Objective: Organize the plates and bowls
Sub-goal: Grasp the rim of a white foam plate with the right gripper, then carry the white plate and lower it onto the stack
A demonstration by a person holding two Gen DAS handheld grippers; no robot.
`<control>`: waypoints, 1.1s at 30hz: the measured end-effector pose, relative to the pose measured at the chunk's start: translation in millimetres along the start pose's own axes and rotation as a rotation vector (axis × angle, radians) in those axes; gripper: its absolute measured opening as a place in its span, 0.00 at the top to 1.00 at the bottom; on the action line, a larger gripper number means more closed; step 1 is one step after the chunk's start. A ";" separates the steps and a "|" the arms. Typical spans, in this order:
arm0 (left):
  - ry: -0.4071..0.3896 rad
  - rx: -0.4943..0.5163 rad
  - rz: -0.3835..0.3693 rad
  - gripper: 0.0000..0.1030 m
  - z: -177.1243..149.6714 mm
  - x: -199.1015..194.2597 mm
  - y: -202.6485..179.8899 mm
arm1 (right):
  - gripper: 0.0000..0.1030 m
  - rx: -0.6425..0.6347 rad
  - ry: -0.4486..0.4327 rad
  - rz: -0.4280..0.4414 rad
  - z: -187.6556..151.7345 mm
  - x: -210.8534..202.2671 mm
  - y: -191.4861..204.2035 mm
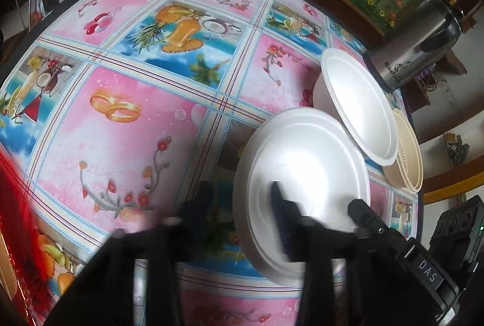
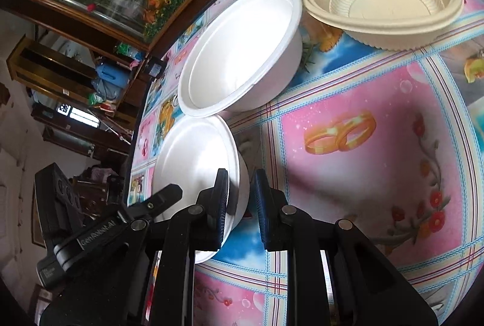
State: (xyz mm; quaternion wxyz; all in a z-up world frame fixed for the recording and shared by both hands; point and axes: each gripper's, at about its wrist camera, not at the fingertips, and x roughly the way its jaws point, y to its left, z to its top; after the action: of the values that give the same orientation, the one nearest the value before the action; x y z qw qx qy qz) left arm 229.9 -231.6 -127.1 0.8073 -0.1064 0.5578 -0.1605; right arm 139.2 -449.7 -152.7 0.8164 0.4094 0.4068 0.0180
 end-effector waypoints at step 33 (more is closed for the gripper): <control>0.020 0.117 -0.010 0.91 -97.0 -37.5 26.2 | 0.93 -0.082 -0.011 -0.049 -108.7 -58.4 12.3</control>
State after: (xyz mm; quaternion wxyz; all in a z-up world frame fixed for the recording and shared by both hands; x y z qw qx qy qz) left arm 130.7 -192.5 -138.3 0.8057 -0.0602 0.5550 -0.1979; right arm 30.1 -391.6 -142.7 0.8349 0.3656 0.4113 0.0126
